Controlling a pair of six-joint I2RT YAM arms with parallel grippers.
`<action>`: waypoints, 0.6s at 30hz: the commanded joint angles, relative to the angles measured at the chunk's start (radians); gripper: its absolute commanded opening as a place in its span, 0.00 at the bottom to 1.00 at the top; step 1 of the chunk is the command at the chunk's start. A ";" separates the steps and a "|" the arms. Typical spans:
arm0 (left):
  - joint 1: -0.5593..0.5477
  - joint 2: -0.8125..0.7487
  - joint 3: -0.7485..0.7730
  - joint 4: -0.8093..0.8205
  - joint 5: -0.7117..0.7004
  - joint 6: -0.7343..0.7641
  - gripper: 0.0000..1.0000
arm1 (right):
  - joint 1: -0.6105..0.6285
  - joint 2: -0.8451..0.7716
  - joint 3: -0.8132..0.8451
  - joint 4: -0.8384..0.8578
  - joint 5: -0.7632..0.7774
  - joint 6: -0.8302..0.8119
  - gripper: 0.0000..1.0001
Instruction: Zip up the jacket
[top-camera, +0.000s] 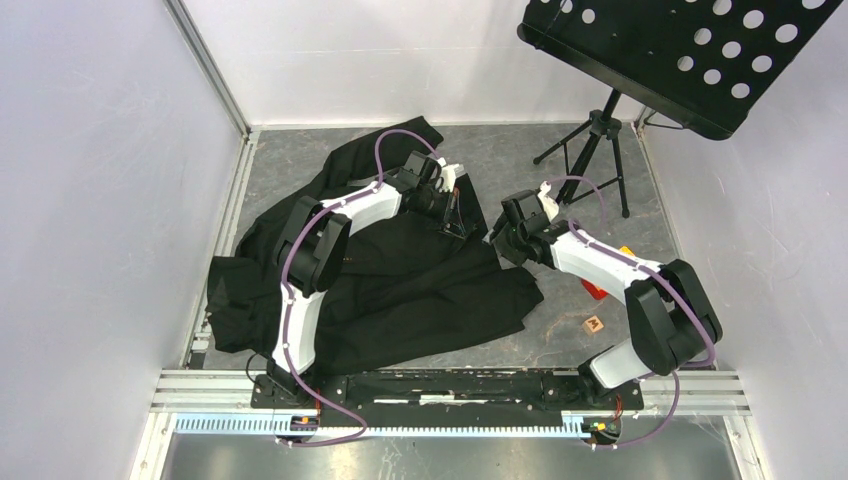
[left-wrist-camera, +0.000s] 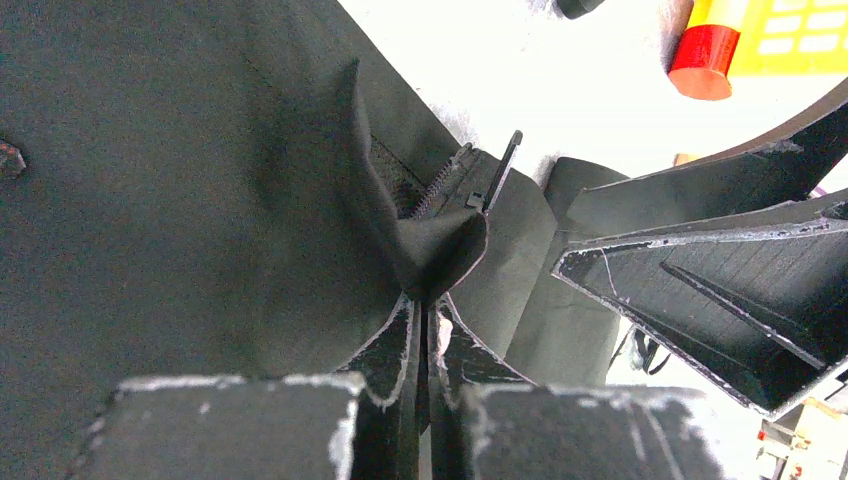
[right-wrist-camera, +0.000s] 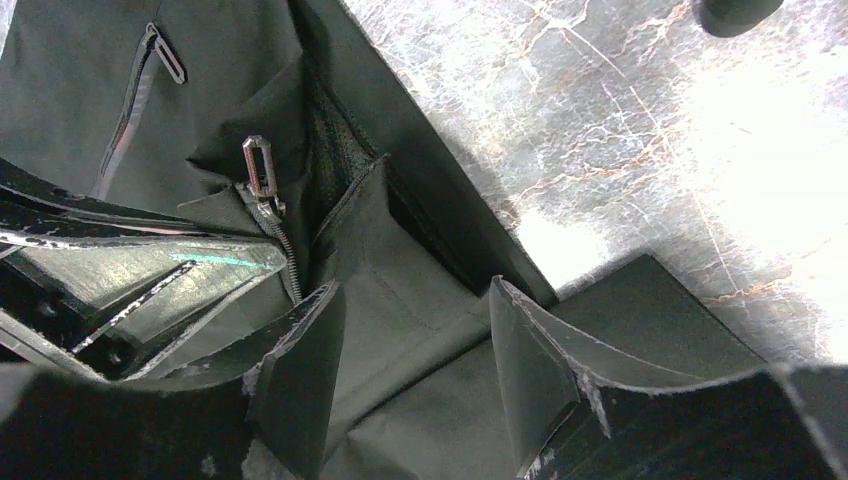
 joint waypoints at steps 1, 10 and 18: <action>0.001 -0.038 0.033 0.013 0.009 -0.024 0.02 | 0.004 0.000 0.042 0.028 -0.018 0.043 0.60; 0.001 -0.041 0.031 0.013 0.010 -0.026 0.02 | 0.003 0.073 0.070 0.054 -0.050 0.134 0.50; 0.000 -0.048 0.032 0.011 0.009 -0.023 0.02 | -0.009 0.150 0.074 0.083 -0.039 0.164 0.51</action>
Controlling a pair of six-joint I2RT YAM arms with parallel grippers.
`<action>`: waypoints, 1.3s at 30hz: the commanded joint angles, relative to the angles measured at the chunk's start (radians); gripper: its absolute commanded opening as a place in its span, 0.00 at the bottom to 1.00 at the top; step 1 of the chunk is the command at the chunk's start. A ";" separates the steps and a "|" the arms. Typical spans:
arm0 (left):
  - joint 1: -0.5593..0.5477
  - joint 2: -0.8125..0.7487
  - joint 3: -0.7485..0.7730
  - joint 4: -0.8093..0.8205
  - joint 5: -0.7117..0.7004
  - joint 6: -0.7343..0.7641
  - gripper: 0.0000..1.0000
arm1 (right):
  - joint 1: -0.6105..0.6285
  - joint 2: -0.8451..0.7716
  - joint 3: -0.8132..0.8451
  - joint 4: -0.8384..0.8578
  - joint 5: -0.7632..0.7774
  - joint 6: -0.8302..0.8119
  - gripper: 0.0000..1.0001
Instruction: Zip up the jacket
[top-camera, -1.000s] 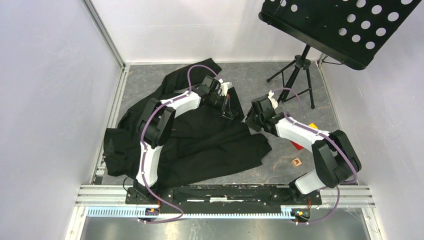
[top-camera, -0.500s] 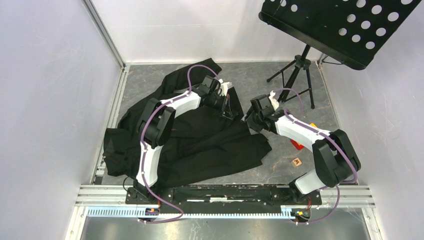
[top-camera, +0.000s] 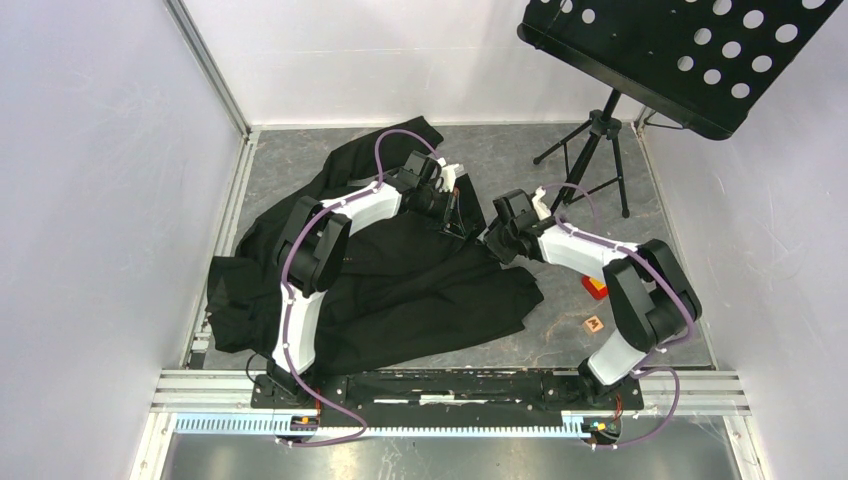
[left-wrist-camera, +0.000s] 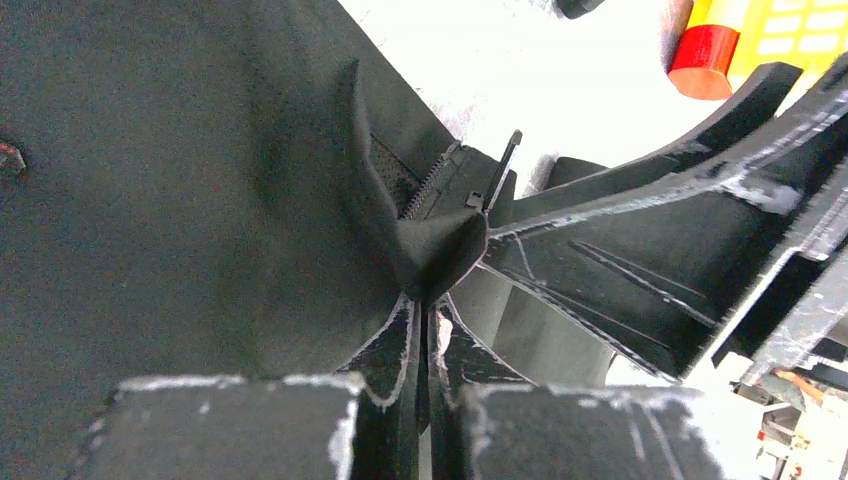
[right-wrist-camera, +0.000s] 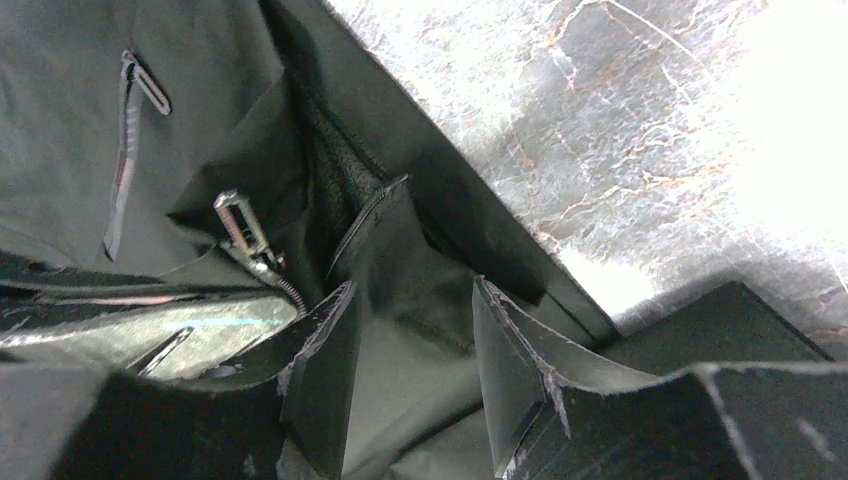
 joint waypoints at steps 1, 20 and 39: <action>0.001 -0.047 0.032 0.011 0.009 -0.023 0.02 | -0.009 0.043 0.040 0.043 0.007 0.032 0.51; 0.001 -0.040 0.032 0.011 0.020 -0.021 0.02 | -0.051 0.073 -0.024 0.234 -0.067 -0.022 0.20; 0.068 -0.094 0.057 -0.041 0.176 0.159 0.02 | -0.081 -0.130 -0.306 0.858 -0.511 -0.986 0.00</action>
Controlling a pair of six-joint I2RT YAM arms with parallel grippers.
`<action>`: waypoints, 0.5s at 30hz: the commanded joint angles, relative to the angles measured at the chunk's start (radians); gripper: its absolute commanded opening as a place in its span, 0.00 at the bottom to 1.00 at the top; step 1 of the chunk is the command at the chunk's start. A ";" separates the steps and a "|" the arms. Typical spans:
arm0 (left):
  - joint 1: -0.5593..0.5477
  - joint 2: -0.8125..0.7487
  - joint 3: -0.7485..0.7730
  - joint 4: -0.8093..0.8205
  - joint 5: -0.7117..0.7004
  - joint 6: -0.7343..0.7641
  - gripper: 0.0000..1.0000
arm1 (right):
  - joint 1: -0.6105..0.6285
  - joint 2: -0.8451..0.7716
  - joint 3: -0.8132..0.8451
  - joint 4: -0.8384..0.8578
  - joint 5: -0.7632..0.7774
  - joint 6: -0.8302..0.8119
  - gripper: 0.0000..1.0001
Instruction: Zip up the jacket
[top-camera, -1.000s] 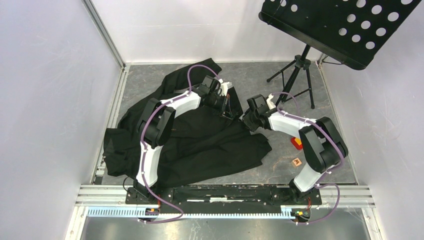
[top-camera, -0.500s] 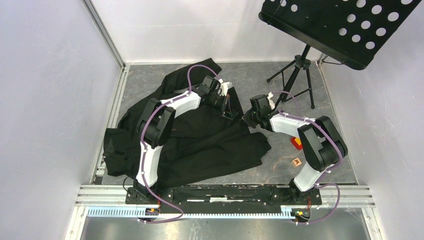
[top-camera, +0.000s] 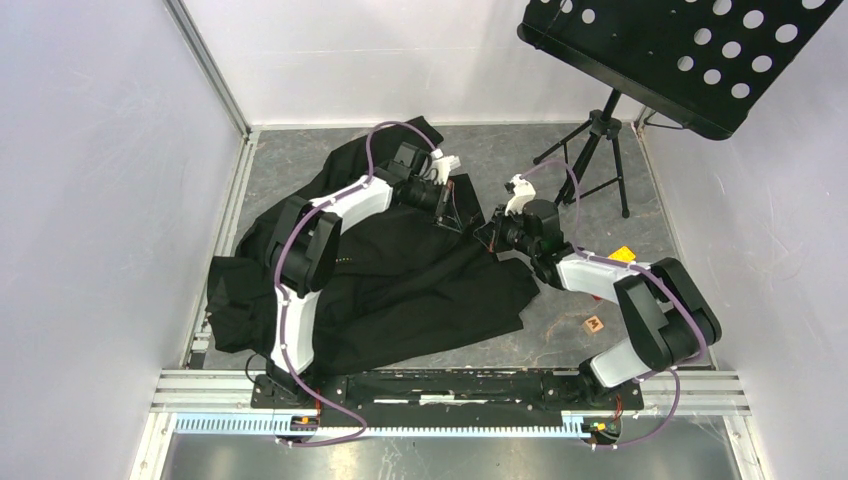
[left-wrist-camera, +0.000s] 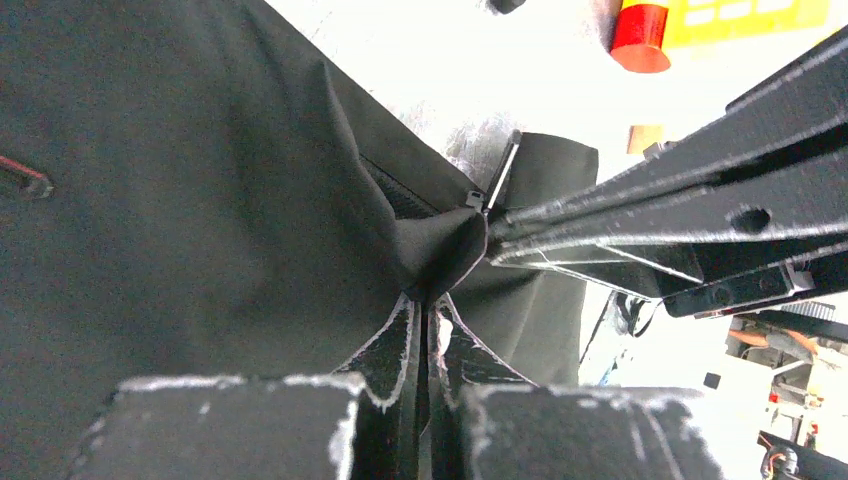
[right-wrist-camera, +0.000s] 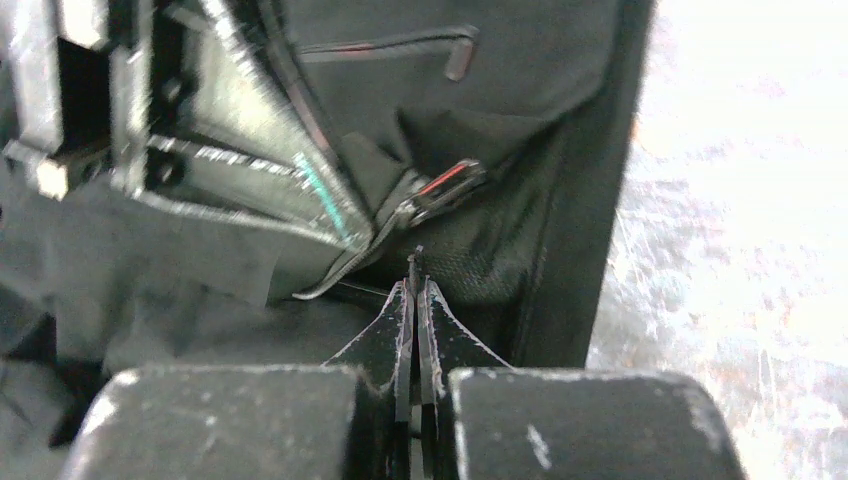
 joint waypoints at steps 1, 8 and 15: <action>0.034 -0.069 0.048 -0.021 0.070 0.092 0.02 | -0.011 -0.035 -0.021 0.160 -0.190 -0.271 0.00; 0.043 -0.103 0.013 -0.037 0.100 0.207 0.02 | -0.050 -0.028 -0.075 0.271 -0.368 -0.317 0.00; 0.044 -0.152 -0.073 0.056 0.153 0.238 0.02 | -0.095 0.004 -0.064 0.303 -0.505 -0.263 0.00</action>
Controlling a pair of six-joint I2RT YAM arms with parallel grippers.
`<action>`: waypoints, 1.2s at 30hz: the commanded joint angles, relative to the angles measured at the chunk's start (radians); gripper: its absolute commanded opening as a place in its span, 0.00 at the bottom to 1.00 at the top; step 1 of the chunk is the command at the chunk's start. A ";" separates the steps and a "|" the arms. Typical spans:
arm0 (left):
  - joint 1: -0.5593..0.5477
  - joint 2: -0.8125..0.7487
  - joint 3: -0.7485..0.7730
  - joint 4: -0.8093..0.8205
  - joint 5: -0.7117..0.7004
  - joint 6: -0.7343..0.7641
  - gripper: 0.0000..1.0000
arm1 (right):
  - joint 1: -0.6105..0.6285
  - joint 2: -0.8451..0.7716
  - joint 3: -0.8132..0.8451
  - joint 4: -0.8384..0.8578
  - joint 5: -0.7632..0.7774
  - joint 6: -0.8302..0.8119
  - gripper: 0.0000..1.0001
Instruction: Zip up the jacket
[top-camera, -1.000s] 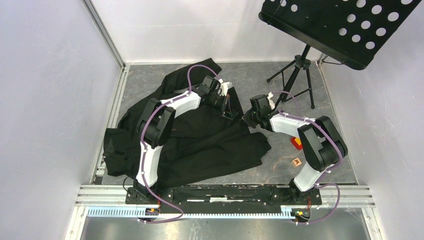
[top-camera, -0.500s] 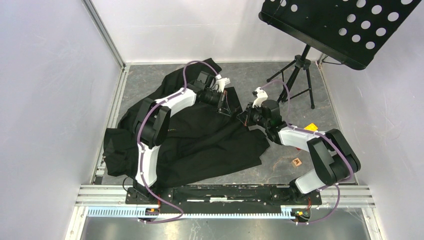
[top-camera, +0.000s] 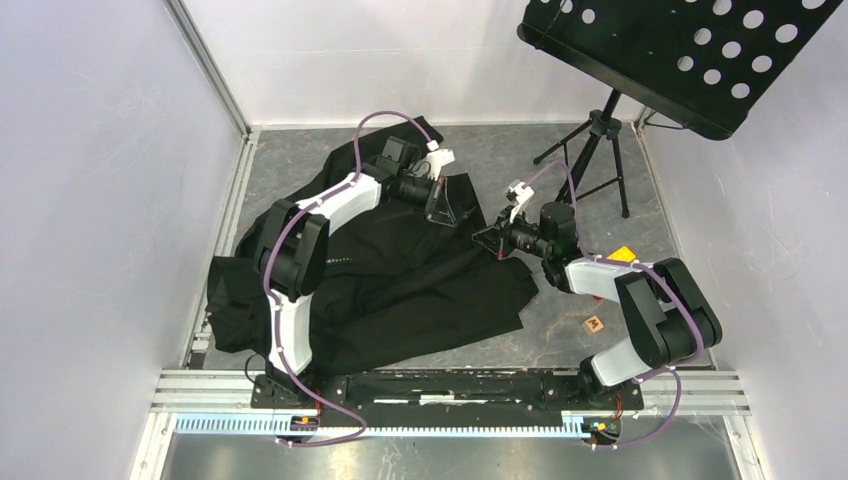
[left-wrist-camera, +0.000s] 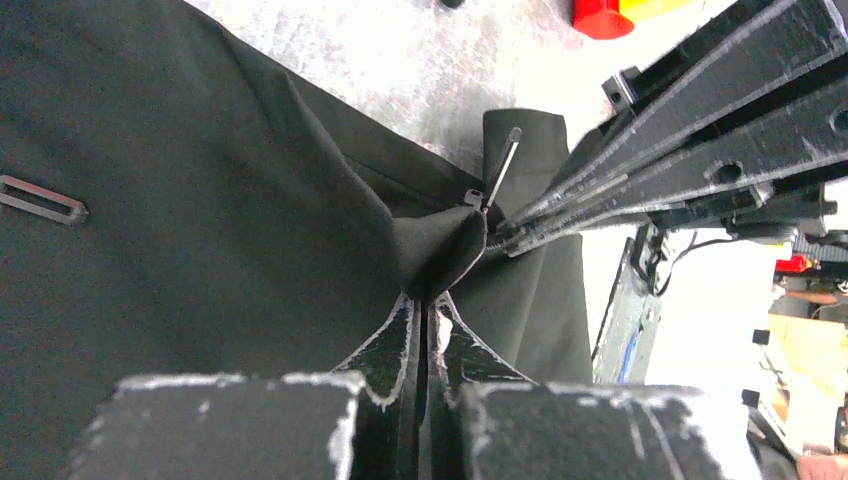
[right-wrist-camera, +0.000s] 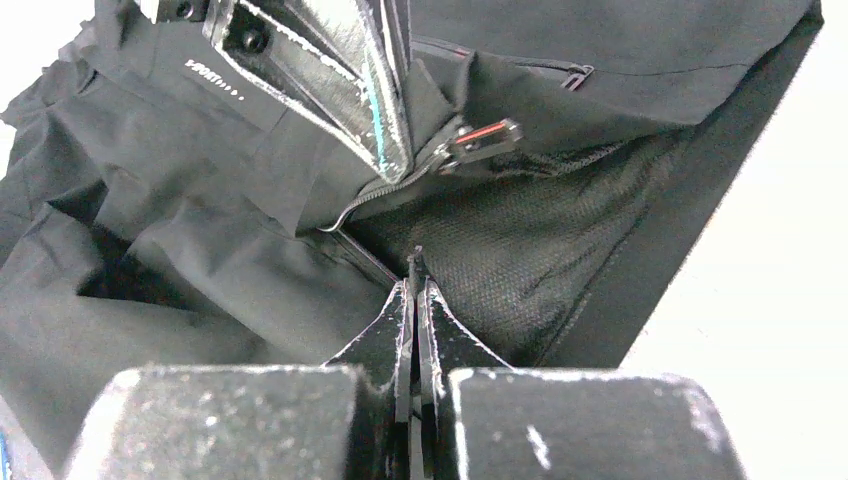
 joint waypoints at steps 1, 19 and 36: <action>-0.001 -0.099 -0.080 0.109 0.073 0.069 0.02 | -0.016 0.015 0.023 0.075 -0.131 0.018 0.00; 0.006 -0.118 -0.198 0.293 0.291 0.068 0.02 | -0.073 0.121 0.017 0.336 -0.326 0.273 0.01; 0.031 -0.064 -0.166 0.285 0.407 0.037 0.02 | -0.089 0.155 -0.005 0.468 -0.388 0.330 0.00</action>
